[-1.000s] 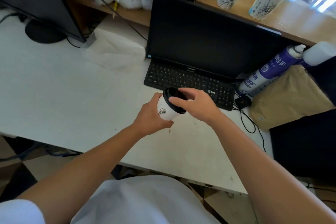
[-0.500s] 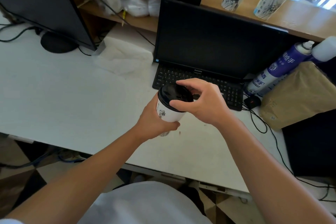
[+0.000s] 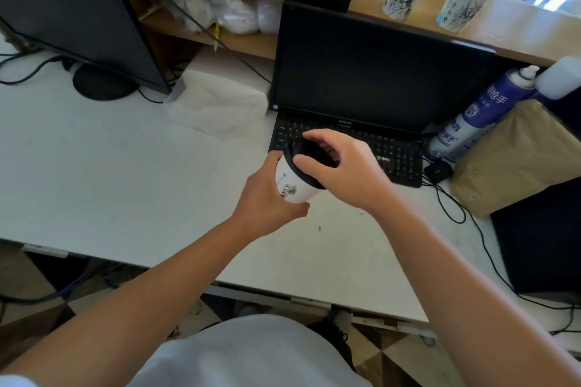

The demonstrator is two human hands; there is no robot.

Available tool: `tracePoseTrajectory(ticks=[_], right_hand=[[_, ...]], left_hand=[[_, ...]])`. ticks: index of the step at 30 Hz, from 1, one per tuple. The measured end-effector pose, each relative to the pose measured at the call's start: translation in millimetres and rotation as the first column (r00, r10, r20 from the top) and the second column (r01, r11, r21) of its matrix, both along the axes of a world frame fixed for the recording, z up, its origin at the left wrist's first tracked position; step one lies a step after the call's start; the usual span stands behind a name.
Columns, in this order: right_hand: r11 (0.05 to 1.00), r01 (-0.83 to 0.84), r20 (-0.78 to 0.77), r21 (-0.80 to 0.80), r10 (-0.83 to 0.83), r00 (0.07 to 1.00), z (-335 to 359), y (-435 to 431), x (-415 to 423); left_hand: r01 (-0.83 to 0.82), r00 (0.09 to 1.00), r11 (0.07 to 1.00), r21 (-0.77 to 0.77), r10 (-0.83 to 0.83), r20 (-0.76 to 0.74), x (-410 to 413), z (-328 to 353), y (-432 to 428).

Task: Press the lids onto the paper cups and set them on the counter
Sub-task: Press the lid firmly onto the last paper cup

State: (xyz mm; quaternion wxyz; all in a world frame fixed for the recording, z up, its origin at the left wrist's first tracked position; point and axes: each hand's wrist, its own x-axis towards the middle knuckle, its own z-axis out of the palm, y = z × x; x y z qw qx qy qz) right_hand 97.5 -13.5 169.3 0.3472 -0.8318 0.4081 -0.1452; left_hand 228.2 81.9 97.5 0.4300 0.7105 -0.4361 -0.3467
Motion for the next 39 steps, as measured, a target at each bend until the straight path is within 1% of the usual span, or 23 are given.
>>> tracePoseTrajectory(ticks=[3,4,6,8,10,14,18,22,26,29,32,34,35,37,39], right_hand=[[0.986,0.154,-0.081,-0.071,-0.159,0.984,-8,12,18],[0.978,0.192,-0.1,-0.084,-0.2,0.975,-10,15,22],[0.962,0.242,-0.109,-0.13,-0.257,0.96,-10,19,26],[0.947,0.267,-0.088,-0.178,-0.285,0.954,-9,21,27],[0.94,0.271,-0.057,-0.206,-0.288,0.956,-7,21,26],[0.935,0.231,-0.022,-0.269,-0.246,0.969,-4,20,20],[0.929,0.136,0.03,-0.345,-0.133,0.991,0,21,16],[0.92,-0.032,-0.002,-0.389,0.034,0.999,6,19,8],[0.906,-0.165,-0.038,-0.39,0.163,0.986,13,18,1],[0.884,-0.251,-0.063,-0.393,0.247,0.967,15,18,-1],[0.862,-0.332,-0.038,-0.384,0.344,0.938,17,17,-5],[0.856,-0.36,-0.006,-0.371,0.385,0.923,13,16,-8],[0.864,-0.353,0.015,-0.36,0.384,0.923,11,16,-10],[0.899,-0.302,0.064,-0.317,0.338,0.939,5,16,-11],[0.945,-0.211,0.076,-0.25,0.236,0.969,0,17,-9]], left_hand=[[-0.049,0.959,0.999,-0.019,0.053,0.28,-5,-3,-2],[-0.056,0.939,0.998,-0.023,0.061,0.339,-7,-4,-2],[-0.081,0.926,0.996,-0.037,0.089,0.368,-10,-7,-2],[-0.094,0.933,0.994,-0.057,0.108,0.342,-13,-9,-1],[-0.072,0.95,0.996,-0.058,0.086,0.299,-14,-6,1],[-0.025,0.981,0.999,-0.034,0.031,0.194,-11,1,5],[0.017,0.998,0.999,-0.033,-0.015,0.06,-10,7,8],[0.12,0.989,0.993,0.0,-0.119,-0.09,-6,11,11],[0.255,0.95,0.967,-0.021,-0.254,-0.183,1,11,10],[0.357,0.899,0.934,-0.008,-0.346,-0.268,5,12,13],[0.486,0.809,0.873,0.031,-0.437,-0.393,11,12,15],[0.552,0.749,0.833,0.028,-0.481,-0.457,15,10,16],[0.549,0.75,0.835,0.035,-0.473,-0.462,15,9,17],[0.484,0.806,0.872,0.073,-0.412,-0.425,13,10,17],[0.382,0.889,0.919,0.101,-0.335,-0.312,6,11,15]])
